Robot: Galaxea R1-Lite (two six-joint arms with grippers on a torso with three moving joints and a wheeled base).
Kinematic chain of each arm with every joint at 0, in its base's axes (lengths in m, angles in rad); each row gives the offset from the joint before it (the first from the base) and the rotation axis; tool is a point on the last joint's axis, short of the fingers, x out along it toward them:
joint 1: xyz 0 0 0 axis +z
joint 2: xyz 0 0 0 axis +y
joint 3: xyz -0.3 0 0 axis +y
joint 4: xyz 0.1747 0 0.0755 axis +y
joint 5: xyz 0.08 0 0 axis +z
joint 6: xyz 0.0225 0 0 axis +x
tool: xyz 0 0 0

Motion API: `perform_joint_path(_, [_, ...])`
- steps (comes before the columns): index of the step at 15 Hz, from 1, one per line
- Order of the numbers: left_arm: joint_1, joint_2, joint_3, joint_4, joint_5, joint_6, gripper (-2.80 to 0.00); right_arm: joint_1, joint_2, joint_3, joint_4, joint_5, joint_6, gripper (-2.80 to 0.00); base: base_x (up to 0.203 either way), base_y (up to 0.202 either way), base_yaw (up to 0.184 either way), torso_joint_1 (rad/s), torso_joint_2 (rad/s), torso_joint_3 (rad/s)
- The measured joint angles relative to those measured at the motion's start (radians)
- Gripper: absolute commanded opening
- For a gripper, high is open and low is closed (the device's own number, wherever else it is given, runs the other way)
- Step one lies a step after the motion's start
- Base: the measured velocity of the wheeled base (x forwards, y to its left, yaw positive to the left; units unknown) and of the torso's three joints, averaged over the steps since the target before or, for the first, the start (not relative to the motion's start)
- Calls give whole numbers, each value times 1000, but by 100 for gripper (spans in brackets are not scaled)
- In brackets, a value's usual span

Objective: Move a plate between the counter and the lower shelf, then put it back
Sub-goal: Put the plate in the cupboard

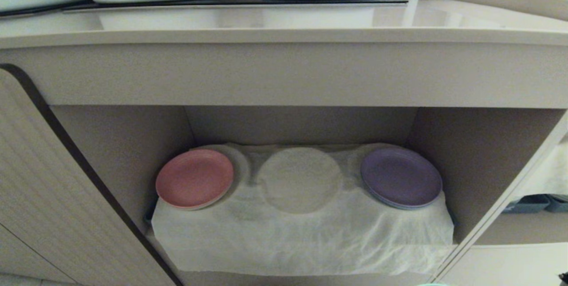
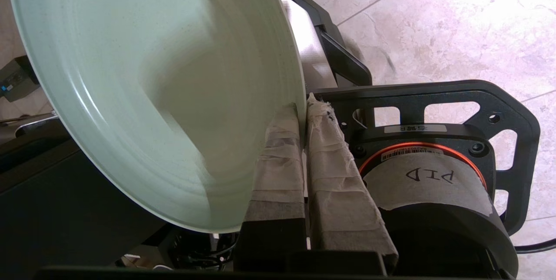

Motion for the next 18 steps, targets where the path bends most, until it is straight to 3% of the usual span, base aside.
perform_joint_path(11, [0, 0, 0, 1, 0, 0, -280, 0, -2, -2, -11, 19, 2, -280, 0, 0, 0, 0, 0, 0])
perform_joint_path(18, [0, 0, 0, 0, 0, 0, -280, 2, 20, -4, -184, 79, 10, -280, 0, 0, 0, 0, 0, 0])
